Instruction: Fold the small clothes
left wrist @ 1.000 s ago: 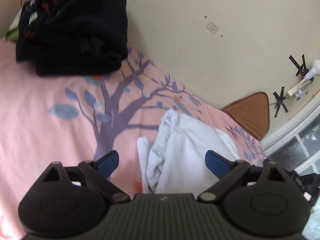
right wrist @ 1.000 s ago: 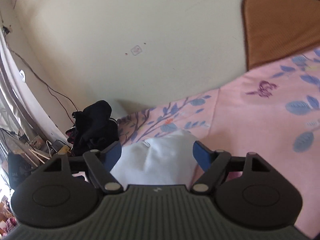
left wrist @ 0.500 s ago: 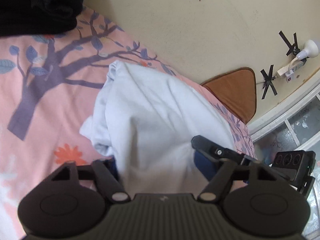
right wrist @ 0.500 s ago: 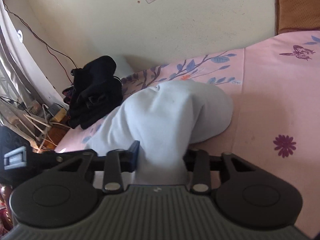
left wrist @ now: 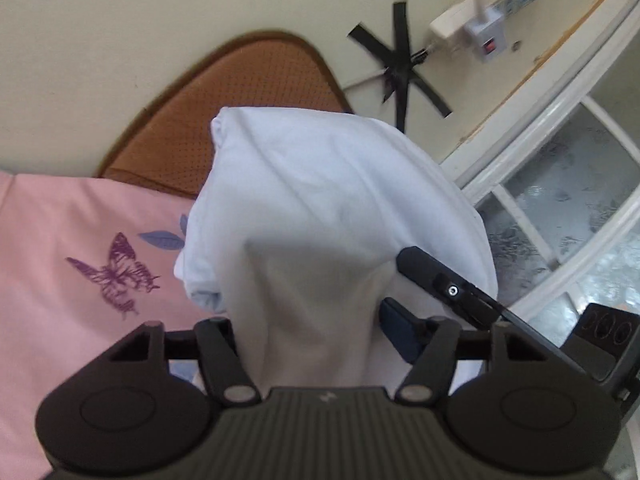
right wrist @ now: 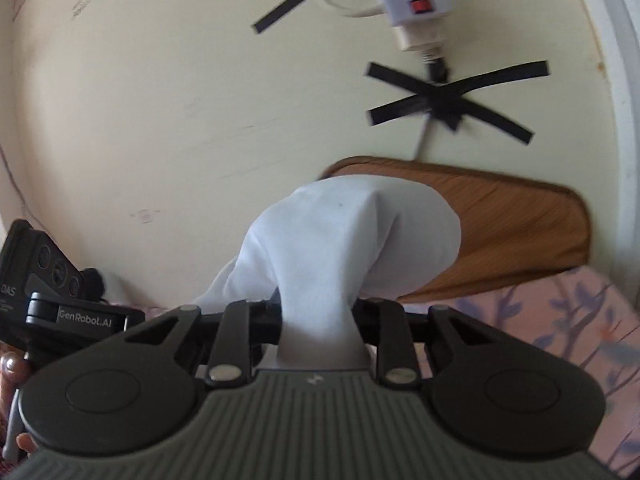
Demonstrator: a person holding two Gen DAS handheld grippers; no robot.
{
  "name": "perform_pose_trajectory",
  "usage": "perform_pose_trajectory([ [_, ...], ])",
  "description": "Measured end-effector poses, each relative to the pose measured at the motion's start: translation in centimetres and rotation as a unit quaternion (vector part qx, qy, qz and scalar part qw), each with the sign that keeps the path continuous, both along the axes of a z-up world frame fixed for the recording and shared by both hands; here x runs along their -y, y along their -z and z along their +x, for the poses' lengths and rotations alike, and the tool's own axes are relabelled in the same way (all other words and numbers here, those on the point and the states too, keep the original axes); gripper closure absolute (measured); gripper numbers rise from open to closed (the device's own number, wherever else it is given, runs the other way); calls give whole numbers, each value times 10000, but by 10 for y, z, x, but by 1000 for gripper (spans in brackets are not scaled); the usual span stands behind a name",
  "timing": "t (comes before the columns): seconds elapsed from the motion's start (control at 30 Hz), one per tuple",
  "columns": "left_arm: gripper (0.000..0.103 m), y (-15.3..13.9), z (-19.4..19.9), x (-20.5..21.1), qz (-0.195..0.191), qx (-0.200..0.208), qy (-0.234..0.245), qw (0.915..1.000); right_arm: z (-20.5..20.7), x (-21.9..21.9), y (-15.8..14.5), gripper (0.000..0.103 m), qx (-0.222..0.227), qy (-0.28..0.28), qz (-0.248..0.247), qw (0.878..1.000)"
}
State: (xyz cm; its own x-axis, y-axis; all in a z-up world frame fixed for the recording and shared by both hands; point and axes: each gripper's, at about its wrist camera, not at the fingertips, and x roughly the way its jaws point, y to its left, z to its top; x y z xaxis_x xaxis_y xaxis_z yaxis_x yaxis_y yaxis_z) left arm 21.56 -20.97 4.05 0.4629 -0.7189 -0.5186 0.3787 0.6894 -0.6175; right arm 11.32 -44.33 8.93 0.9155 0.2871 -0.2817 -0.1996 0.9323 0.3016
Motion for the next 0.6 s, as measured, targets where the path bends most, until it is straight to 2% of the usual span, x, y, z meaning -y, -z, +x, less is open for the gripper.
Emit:
perform_pose_trajectory([
  [0.03,34,13,11,15,255,-141,-140,9995,16,16,12,58,-335,394,-103,9986],
  [0.07,38,27,19,27,530,-291,-293,9977,27,29,24,45,-677,781,-155,9945],
  [0.13,43,52,27,37,874,-446,-472,9941,38,50,51,43,-1288,1232,-143,9839],
  [0.17,43,53,23,35,839,-201,-504,9950,33,58,62,43,-1321,1342,-14,9821],
  [0.27,42,52,12,31,969,-87,-499,9940,1,74,73,44,-968,1478,626,9823],
  [0.4,41,42,-19,10,1041,65,-606,9927,-40,65,61,44,-615,1867,816,9771],
  [0.6,40,30,-84,-30,1594,575,-744,9827,-100,22,62,41,-527,1757,990,9780],
])
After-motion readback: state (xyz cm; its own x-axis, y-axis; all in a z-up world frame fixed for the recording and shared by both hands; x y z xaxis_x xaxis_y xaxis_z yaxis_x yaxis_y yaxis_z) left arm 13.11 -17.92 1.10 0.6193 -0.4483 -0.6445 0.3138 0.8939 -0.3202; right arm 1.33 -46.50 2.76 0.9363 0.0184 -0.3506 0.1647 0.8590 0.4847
